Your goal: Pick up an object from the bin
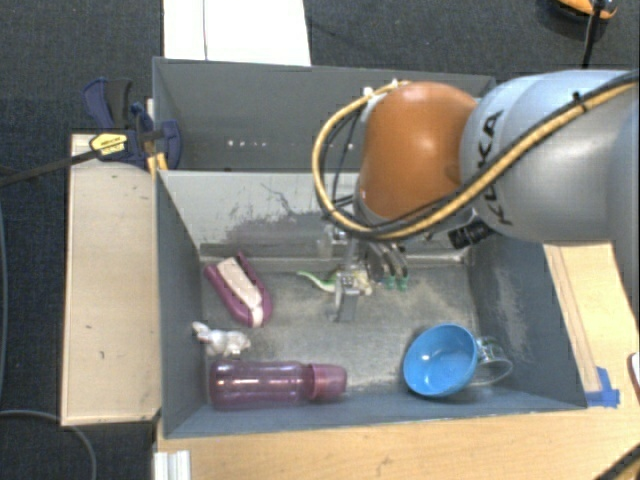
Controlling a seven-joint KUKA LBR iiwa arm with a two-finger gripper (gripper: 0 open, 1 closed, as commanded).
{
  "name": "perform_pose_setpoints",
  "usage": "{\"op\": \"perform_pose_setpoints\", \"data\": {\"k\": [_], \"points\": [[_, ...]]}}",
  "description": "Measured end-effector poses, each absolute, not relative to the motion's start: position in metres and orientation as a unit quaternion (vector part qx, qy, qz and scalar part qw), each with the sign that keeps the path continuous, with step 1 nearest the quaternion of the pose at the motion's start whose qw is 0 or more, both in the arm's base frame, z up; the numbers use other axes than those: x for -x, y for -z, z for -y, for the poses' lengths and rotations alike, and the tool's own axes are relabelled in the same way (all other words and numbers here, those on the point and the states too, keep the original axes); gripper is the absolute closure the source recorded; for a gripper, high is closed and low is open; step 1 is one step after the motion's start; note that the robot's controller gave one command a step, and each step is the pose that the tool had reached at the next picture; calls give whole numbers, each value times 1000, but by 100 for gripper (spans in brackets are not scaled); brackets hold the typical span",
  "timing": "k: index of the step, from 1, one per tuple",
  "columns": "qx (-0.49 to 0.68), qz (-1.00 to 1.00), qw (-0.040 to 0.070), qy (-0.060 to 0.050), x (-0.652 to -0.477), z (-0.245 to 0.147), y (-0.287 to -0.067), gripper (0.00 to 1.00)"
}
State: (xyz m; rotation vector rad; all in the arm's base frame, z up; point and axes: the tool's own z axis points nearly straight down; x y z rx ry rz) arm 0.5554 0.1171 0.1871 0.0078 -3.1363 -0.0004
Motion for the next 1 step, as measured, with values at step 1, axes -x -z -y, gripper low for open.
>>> {"op": "perform_pose_setpoints", "data": {"k": [1], "points": [[-1, 1000, -1, 1, -557, -116, -192, 0]]}}
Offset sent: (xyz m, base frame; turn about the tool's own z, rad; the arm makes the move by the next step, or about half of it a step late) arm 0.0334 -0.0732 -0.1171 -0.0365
